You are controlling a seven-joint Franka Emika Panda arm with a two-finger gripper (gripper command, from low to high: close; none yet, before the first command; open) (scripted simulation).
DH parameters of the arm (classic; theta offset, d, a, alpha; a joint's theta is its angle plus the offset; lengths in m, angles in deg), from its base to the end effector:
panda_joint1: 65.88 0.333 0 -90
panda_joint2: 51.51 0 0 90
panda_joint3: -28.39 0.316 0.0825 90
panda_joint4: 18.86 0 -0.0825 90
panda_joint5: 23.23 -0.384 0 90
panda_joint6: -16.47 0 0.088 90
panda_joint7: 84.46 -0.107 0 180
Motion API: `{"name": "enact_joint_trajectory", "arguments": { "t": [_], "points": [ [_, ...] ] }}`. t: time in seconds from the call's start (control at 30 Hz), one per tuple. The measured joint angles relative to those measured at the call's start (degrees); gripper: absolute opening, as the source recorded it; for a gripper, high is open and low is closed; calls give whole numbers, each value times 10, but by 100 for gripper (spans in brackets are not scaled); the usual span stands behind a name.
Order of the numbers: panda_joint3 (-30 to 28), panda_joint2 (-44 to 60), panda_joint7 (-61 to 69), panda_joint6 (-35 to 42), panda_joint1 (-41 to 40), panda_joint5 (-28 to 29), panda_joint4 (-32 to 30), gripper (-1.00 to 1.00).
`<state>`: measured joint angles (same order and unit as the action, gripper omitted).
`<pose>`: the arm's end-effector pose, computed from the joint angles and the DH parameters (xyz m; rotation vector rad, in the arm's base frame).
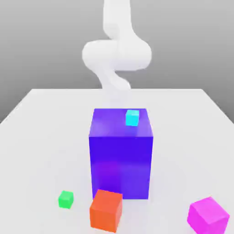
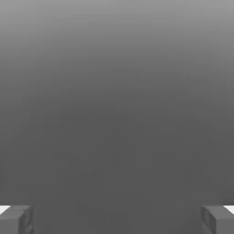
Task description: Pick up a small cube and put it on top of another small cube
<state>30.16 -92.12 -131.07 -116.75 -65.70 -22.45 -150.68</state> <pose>0.3794 0.0168 0.6802 -2.5093 1.0222 -0.9681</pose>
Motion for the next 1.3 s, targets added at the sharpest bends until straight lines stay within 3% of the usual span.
{"name": "enact_joint_trajectory", "arguments": {
  "t": [0.57, 0.93, 1.07, 1.1, 1.3],
  "points": [
    [107, 357, -64, -96, 34, 70, -2, 0],
    [133, 581, -89, -164, 92, 92, -3, 0],
    [107, 663, -113, -224, 117, 124, 9, 0],
    [102, 676, -117, -234, 121, 129, 11, -100],
    [100, 682, -119, -240, 123, 132, 12, -100]
  ]
}}
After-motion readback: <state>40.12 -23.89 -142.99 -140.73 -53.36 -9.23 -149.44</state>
